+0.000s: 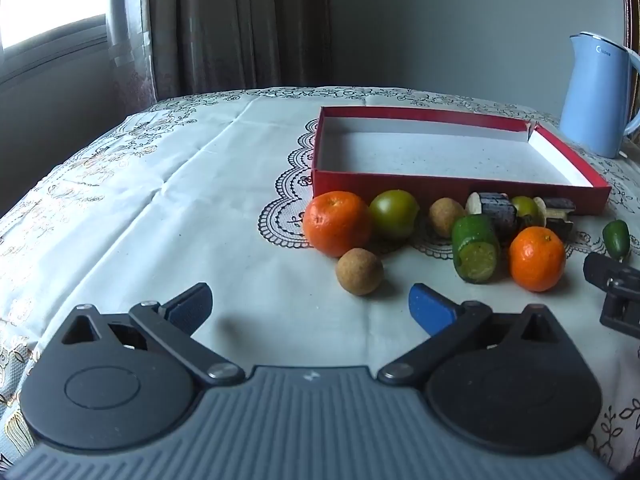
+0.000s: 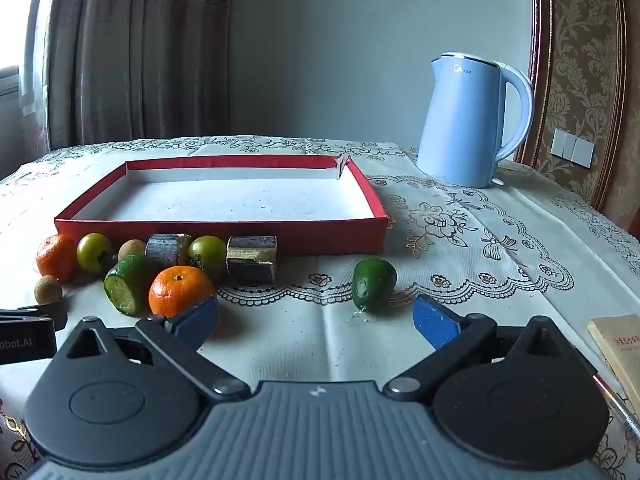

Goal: Organize fruits
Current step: 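Move the right gripper toward the tangerine beside the cucumber slice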

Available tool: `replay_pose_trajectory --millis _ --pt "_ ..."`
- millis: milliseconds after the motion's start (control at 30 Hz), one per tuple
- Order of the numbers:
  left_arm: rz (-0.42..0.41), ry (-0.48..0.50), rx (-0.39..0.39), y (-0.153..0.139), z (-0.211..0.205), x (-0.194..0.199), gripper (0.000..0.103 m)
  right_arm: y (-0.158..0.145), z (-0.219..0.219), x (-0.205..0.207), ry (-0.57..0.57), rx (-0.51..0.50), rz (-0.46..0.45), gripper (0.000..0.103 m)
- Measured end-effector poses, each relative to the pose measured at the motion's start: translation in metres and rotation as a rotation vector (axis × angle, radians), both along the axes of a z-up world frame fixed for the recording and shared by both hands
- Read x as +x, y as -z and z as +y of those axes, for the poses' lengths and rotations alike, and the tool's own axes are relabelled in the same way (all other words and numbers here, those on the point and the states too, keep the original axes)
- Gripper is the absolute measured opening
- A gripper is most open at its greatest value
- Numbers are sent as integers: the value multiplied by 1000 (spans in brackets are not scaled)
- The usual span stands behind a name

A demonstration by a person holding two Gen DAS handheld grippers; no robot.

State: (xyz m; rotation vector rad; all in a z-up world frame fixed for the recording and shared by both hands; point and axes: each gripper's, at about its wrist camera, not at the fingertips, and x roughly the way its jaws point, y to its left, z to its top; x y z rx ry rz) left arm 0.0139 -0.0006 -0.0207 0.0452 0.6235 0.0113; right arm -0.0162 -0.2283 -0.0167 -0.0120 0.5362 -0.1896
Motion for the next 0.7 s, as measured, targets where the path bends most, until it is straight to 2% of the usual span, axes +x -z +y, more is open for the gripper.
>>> replay_pose_trajectory --millis 700 --pt "1 -2 5 5 0 2 103 3 0 3 -12 8 22 103"
